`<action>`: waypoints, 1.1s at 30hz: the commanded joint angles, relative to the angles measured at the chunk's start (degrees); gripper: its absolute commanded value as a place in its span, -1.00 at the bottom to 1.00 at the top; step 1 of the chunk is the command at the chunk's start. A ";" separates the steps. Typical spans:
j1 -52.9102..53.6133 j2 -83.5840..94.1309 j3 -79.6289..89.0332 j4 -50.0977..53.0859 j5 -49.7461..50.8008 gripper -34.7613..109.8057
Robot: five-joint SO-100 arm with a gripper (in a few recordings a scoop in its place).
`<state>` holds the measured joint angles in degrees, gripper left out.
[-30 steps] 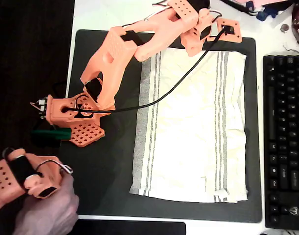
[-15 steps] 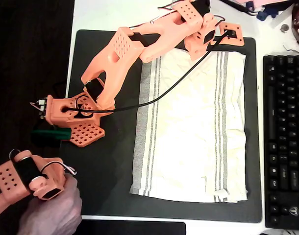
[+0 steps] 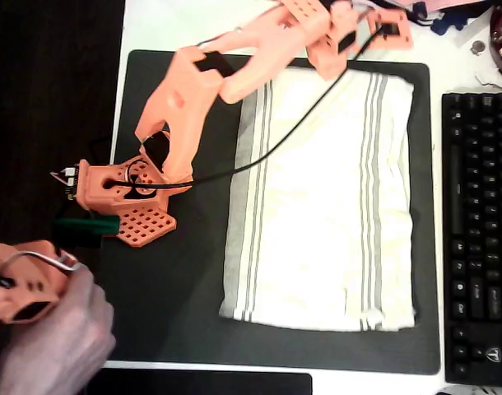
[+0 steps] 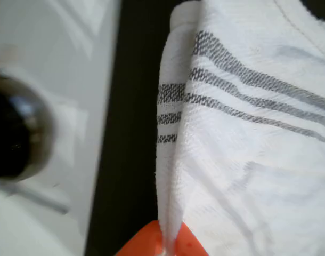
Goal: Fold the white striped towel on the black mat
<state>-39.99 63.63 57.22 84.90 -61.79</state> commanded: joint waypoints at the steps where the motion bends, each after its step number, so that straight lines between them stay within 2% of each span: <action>1: -1.93 8.00 0.44 1.58 0.53 -0.52; 8: 2.55 14.85 3.16 3.69 0.09 -0.52; 20: 27.16 27.51 10.63 11.07 -8.88 -0.52; 27: 48.16 32.26 23.03 2.99 -19.95 -0.52; 33: 65.21 27.69 39.20 -17.23 -32.43 -0.52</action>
<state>20.48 91.41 93.43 72.60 -90.62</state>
